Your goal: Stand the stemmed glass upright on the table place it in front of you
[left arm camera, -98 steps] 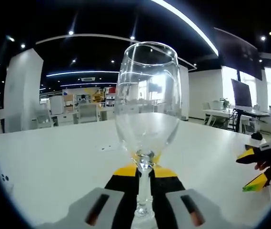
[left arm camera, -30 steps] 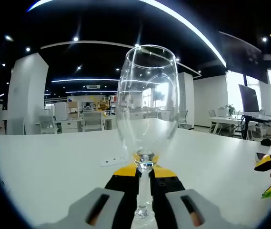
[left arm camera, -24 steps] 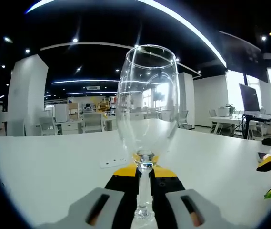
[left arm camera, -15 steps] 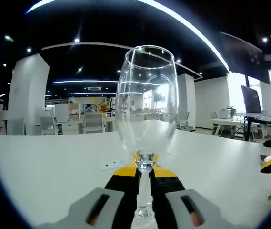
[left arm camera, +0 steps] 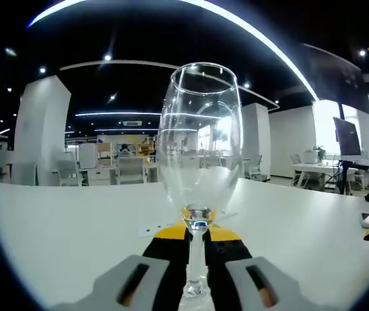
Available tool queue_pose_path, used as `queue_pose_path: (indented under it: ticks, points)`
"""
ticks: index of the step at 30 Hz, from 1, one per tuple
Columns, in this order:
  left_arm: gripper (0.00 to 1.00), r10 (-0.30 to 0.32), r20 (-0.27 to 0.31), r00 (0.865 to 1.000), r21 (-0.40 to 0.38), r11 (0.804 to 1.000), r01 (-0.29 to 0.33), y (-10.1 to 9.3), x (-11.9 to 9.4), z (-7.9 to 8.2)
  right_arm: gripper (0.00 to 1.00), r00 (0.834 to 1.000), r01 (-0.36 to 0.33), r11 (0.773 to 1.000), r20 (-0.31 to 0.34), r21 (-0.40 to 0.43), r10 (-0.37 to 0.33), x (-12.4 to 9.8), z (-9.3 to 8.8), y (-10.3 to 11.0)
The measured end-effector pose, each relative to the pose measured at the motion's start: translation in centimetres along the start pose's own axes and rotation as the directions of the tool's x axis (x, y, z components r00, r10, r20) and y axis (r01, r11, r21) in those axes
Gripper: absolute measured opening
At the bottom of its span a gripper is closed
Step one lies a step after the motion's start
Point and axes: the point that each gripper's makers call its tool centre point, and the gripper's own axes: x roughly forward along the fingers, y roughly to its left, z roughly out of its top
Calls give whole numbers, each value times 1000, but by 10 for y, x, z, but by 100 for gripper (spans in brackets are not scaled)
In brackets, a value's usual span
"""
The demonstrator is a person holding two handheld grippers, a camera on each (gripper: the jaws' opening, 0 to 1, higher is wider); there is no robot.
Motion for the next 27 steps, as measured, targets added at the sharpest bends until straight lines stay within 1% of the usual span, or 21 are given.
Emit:
queue_pose_path:
  ticks: [5,12,16,22,27]
  points:
    - [10,3,2,1000,-6,1000,-3,2,6,-1,48,1000,-1,1000,-4,-2,1,0,-1,0]
    - [10,1,15,1000,-4,1000,-1,-2,15,3,48,1000,-4,1000,-9,-3,4,1,-1,0]
    - [10,1,9,1000,-12,1000,-1,-1,21,4,48,1000,-4,1000,-10,-3,4,1,-1,0]
    - [10,5,22,1000,-10,1000,-5,-2,29,9,48,1000,-7,1000,-11,-3,7,1,-2,0]
    - [10,8,26,1000,-11,1000,-7,-1,33,10,48,1000,-8,1000,-12,-5,8,1,-2,-1]
